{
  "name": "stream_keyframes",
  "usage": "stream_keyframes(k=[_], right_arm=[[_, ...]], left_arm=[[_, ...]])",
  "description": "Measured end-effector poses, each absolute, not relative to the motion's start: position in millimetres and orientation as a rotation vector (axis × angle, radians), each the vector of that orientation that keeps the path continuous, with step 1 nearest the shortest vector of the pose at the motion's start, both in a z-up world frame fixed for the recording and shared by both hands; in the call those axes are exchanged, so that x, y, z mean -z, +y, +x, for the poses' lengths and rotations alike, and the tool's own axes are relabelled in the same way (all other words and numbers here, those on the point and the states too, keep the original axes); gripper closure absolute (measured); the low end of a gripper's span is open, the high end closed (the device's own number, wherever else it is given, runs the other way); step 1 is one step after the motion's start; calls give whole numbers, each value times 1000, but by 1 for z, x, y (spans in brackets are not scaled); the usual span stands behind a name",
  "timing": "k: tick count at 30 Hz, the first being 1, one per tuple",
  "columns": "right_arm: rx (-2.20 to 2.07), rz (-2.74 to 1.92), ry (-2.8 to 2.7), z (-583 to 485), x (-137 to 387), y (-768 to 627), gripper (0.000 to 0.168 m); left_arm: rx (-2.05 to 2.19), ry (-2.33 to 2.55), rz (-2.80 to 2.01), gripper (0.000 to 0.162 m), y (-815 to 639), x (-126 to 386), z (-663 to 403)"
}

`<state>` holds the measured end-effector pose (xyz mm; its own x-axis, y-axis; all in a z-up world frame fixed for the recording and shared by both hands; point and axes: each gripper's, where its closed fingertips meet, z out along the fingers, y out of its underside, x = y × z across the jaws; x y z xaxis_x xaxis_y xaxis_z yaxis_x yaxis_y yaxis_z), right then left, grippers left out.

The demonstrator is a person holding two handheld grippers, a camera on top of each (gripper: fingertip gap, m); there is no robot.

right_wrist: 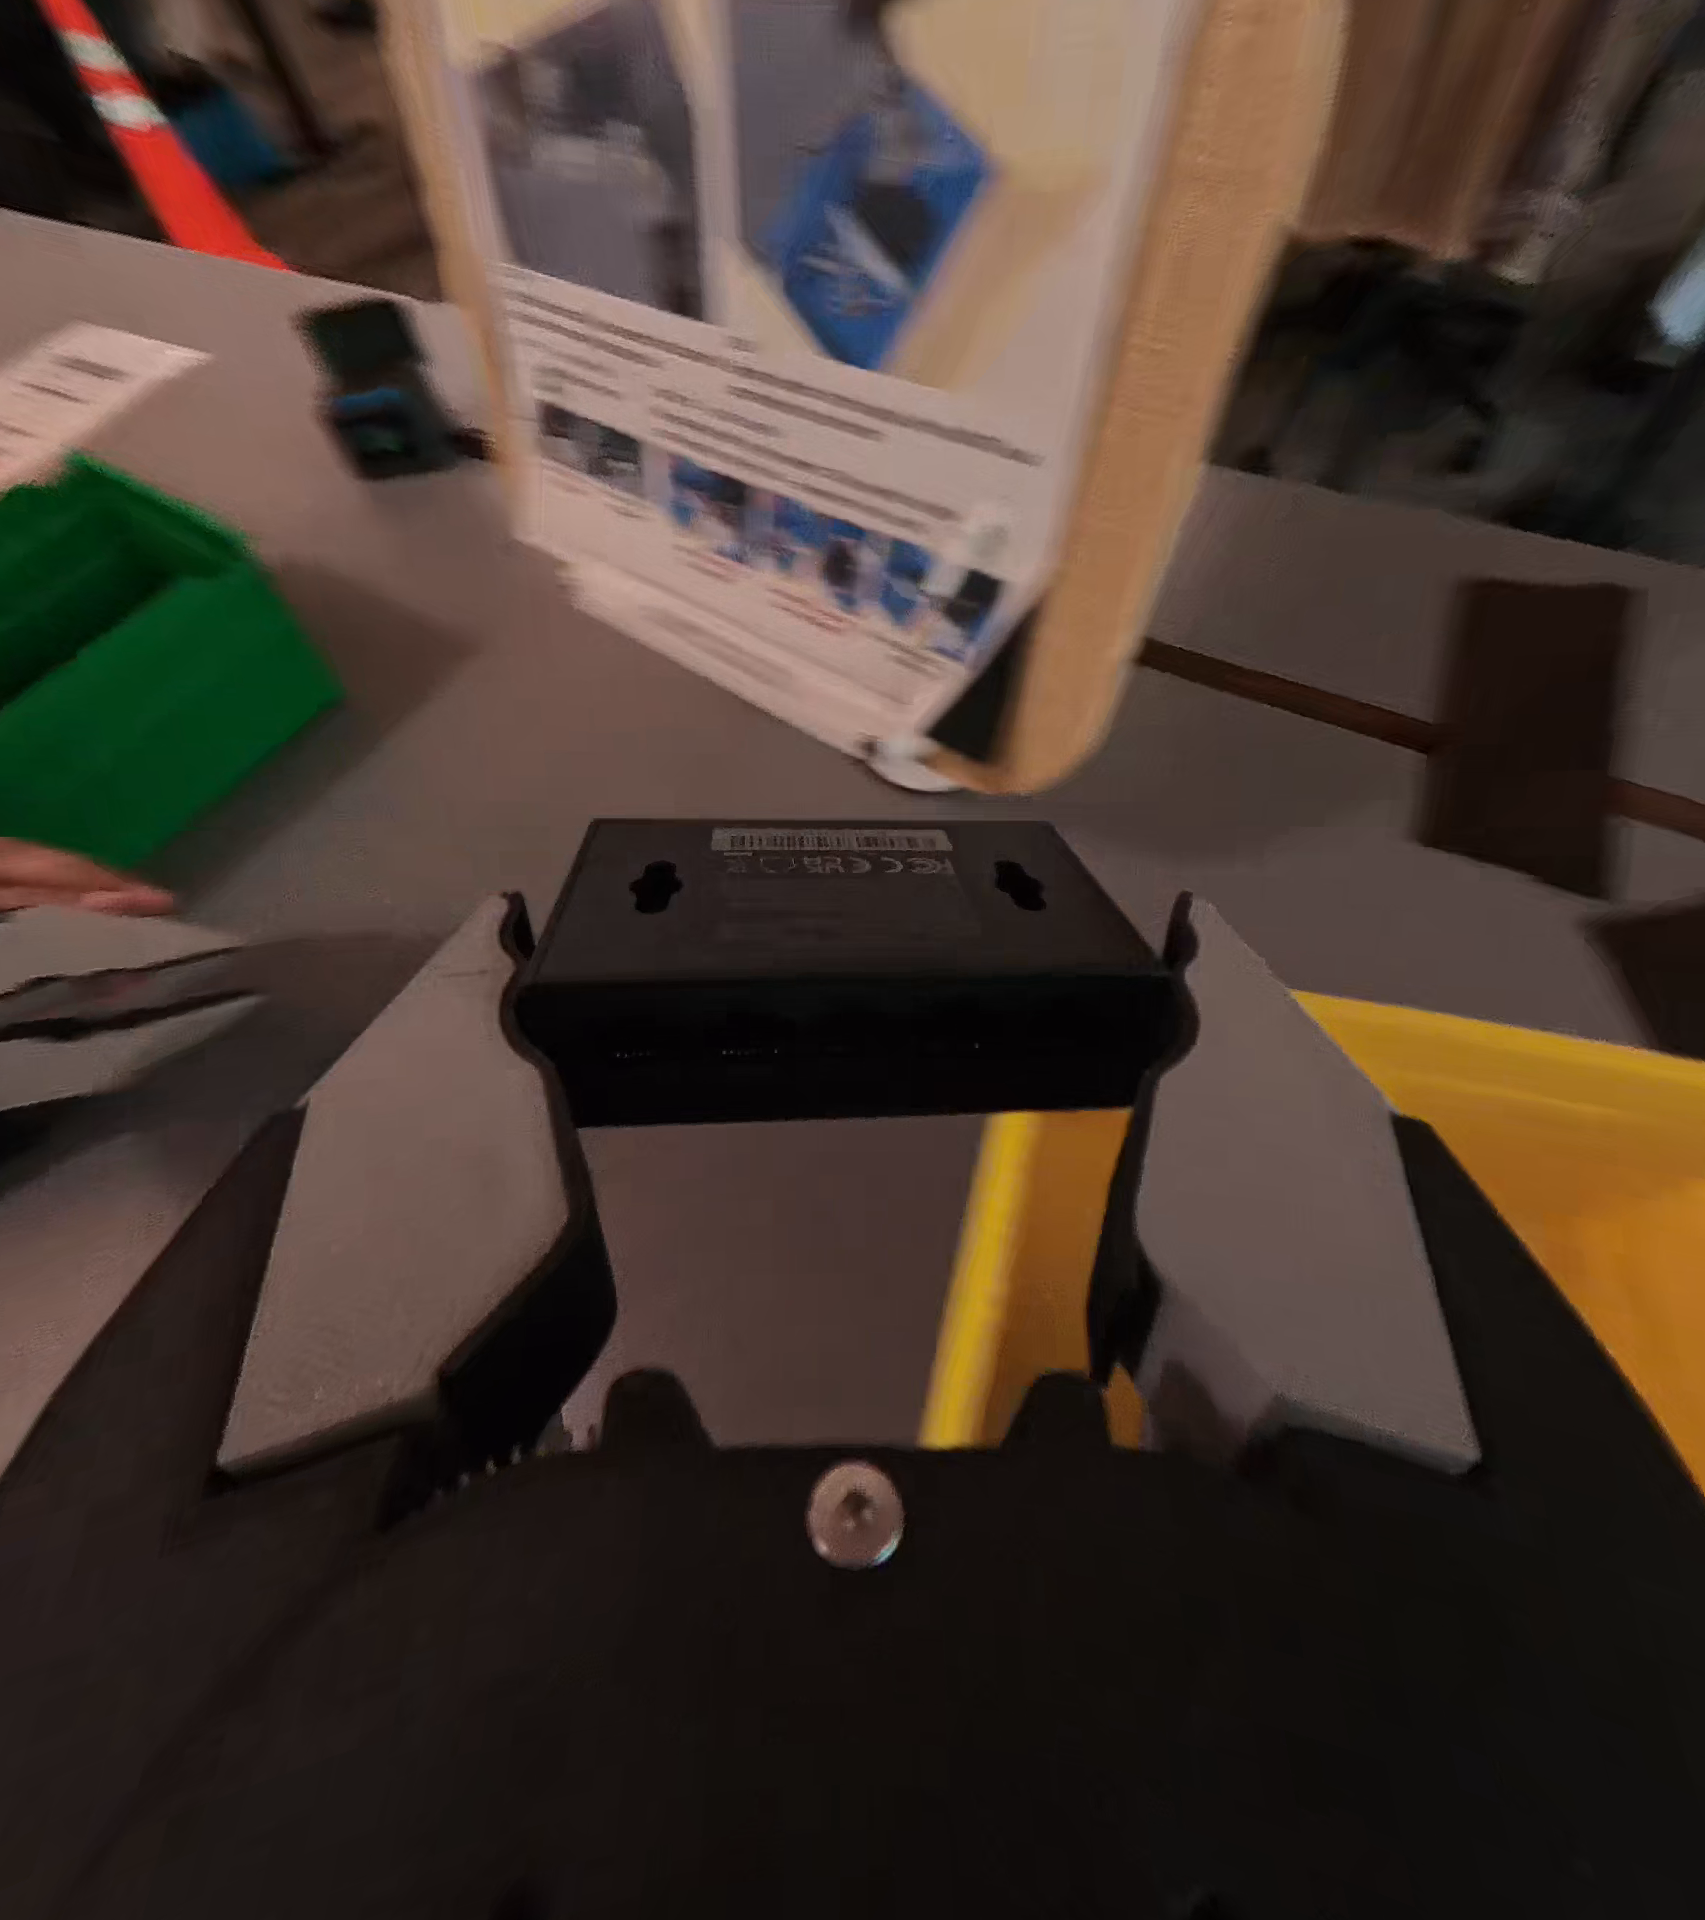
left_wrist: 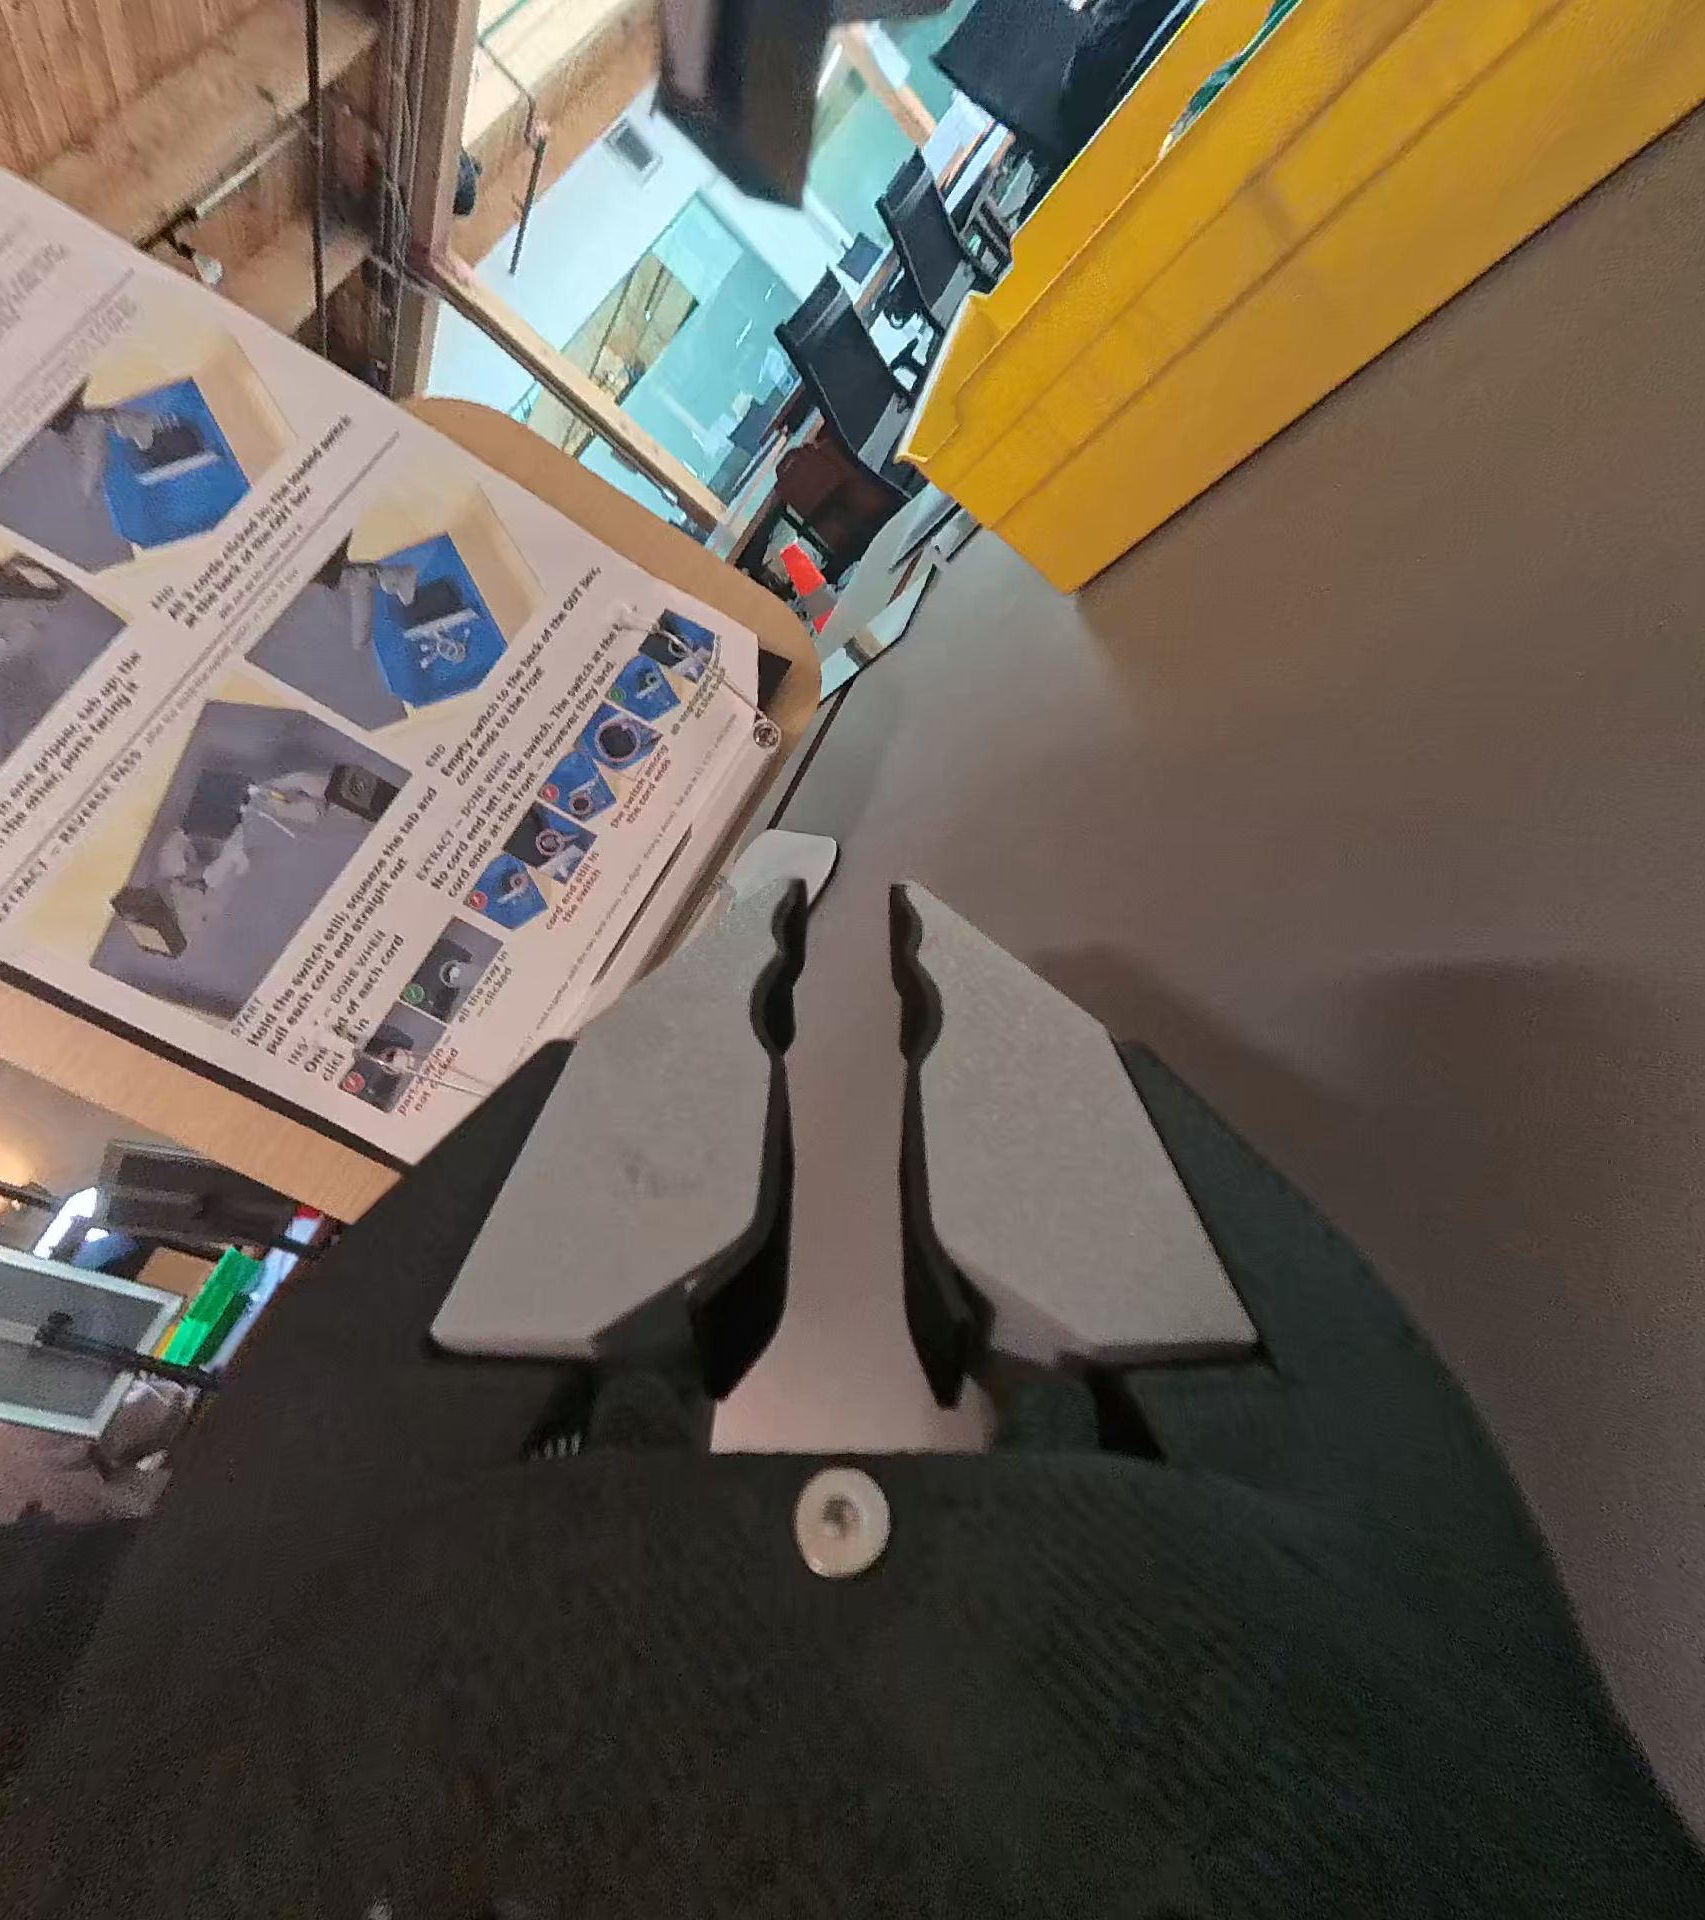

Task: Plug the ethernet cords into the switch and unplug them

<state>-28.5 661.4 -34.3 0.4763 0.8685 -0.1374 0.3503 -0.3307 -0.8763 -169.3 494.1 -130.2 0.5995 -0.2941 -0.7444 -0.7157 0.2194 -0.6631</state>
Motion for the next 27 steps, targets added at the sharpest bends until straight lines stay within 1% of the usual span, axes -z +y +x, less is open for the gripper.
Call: stream_keyframes(k=[1,5,8,11,13,14,19,24,27], right_arm=[[-696,-1946,-979,-12,40,684,53],[-393,-2175,-903,43,90,751,52],[-340,-2291,-897,61,126,769,52],[-287,-2337,-891,72,142,777,52],[-257,-2345,-905,77,146,777,54],[-248,-2337,-910,79,145,777,65],[-287,-2271,-905,79,130,774,84],[-359,-2223,-906,74,118,759,84],[-500,-2149,-962,60,111,728,78]], left_arm=[[-347,935,-1383,149,495,131,-170],[-318,928,-1420,150,498,136,-171],[-318,932,-1447,151,500,142,-173],[-315,940,-1471,152,502,148,-175],[-311,950,-1476,153,502,150,-173],[-309,956,-1475,153,502,151,-172],[-323,989,-1485,153,503,158,-169],[-332,978,-1504,154,505,160,-176],[-337,971,-1523,154,506,163,-180]])
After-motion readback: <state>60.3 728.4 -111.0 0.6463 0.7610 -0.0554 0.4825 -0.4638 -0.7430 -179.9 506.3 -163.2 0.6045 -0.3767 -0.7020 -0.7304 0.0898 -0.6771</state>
